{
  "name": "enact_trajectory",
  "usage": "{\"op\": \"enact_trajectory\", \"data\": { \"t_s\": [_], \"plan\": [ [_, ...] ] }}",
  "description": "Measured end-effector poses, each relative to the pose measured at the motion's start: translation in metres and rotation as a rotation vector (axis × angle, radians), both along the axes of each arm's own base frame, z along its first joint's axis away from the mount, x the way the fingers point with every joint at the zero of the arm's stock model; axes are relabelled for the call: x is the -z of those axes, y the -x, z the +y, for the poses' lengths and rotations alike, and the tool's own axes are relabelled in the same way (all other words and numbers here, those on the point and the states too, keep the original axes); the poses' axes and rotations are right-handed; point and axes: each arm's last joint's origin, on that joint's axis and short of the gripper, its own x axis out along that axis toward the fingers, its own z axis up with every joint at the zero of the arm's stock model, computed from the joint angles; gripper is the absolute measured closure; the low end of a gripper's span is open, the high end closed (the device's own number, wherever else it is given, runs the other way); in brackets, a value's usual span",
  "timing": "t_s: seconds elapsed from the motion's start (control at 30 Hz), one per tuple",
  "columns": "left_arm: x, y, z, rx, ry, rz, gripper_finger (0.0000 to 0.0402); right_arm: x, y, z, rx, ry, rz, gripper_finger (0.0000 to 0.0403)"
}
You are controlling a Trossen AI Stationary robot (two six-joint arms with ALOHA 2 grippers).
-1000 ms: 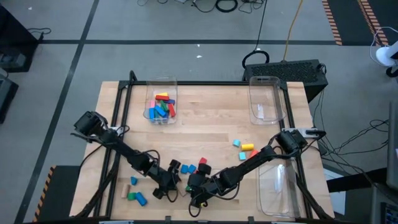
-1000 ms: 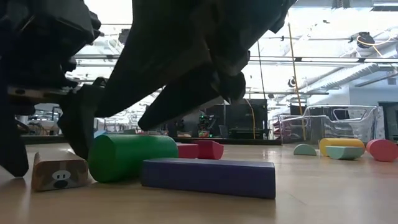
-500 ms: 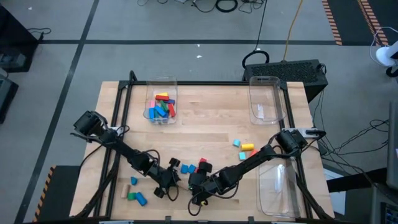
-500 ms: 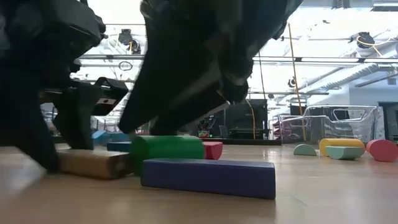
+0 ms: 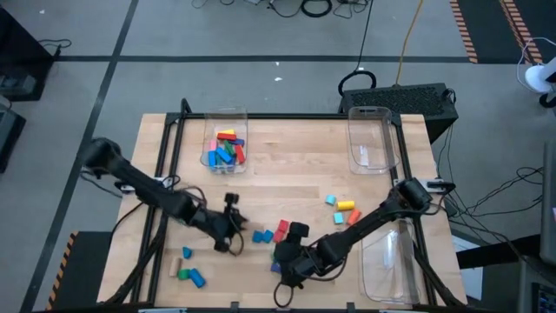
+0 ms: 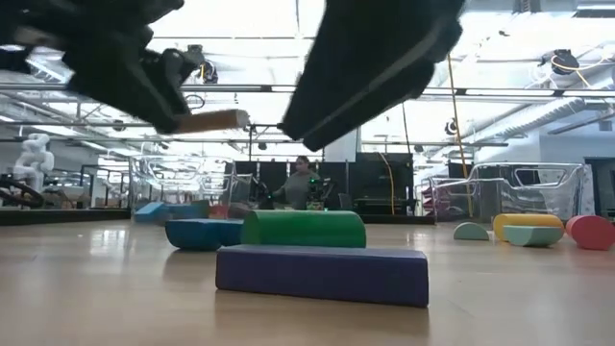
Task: Sort blocks by size
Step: Put the brown rectangle block into the top left transparent bin
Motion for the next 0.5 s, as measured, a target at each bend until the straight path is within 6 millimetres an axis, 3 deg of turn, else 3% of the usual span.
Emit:
{"op": "enact_trajectory", "data": {
  "t_s": [0.23, 0.5],
  "plan": [
    [-0.035, 0.023, 0.052, -0.239, -0.102, -0.034, 0.0282, 0.001, 0.008, 0.011, -0.052, -0.049, 0.049, 0.0172],
    [-0.056, 0.038, 0.109, -0.531, -0.192, -0.097, 0.0282, 0.0, 0.009, 0.018, -0.098, -0.088, 0.035, 0.0172]
  ]
}}
